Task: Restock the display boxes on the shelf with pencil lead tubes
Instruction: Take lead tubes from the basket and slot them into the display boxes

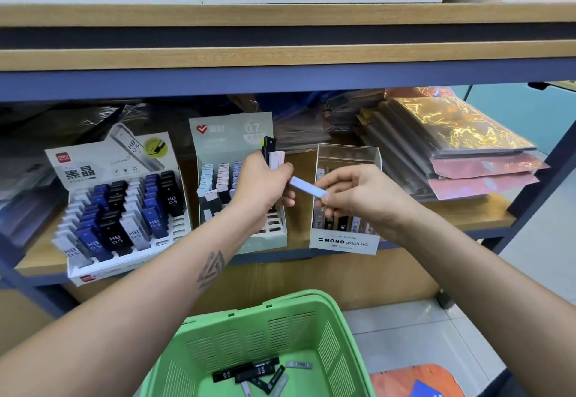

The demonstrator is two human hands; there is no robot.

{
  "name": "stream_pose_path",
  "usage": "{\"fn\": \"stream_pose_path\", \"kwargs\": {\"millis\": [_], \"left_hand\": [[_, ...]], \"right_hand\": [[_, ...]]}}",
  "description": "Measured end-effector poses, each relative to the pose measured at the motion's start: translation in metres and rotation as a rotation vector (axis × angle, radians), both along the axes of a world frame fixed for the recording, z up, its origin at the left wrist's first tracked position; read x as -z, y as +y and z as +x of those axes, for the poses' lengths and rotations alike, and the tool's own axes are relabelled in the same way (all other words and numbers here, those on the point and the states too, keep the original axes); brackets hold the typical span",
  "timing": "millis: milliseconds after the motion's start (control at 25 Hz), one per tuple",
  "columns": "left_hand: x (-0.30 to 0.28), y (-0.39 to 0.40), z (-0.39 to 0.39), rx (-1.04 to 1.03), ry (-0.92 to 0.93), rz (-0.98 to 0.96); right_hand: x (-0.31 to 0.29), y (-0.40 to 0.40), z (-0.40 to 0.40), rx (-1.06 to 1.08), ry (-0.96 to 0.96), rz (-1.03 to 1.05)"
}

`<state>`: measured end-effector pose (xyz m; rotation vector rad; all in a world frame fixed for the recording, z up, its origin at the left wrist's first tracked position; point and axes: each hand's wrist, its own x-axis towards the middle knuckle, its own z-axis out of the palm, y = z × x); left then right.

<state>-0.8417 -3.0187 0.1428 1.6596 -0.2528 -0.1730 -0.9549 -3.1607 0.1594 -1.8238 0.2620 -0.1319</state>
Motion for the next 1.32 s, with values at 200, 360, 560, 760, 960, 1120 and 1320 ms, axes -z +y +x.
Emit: {"fn": "stream_pose_path", "kwargs": {"millis": [200, 360, 560, 760, 960, 1120, 1320], "left_hand": [[-0.003, 0.010, -0.004, 0.141, 0.091, -0.052], [-0.004, 0.014, -0.003, 0.211, 0.159, -0.114], [-0.004, 0.016, -0.004, 0.143, -0.039, 0.045], [-0.005, 0.010, -0.008, 0.133, -0.125, 0.052], [-0.002, 0.001, -0.012, 0.176, 0.012, -0.021], [0.002, -0.004, -0.012, 0.182, 0.104, -0.050], [0.003, -0.003, -0.016, 0.238, 0.130, -0.095]], "right_hand": [[0.004, -0.008, 0.004, 0.133, -0.084, -0.089], [0.008, -0.004, 0.007, 0.187, -0.145, -0.312], [0.007, -0.006, 0.004, 0.130, -0.128, -0.103], [0.006, -0.010, 0.005, 0.094, -0.108, 0.006], [0.002, -0.027, -0.001, 0.156, -0.154, 0.248], [0.003, -0.032, -0.002, 0.093, -0.164, 0.200], [0.000, -0.039, -0.004, 0.108, -0.164, 0.149]]}}
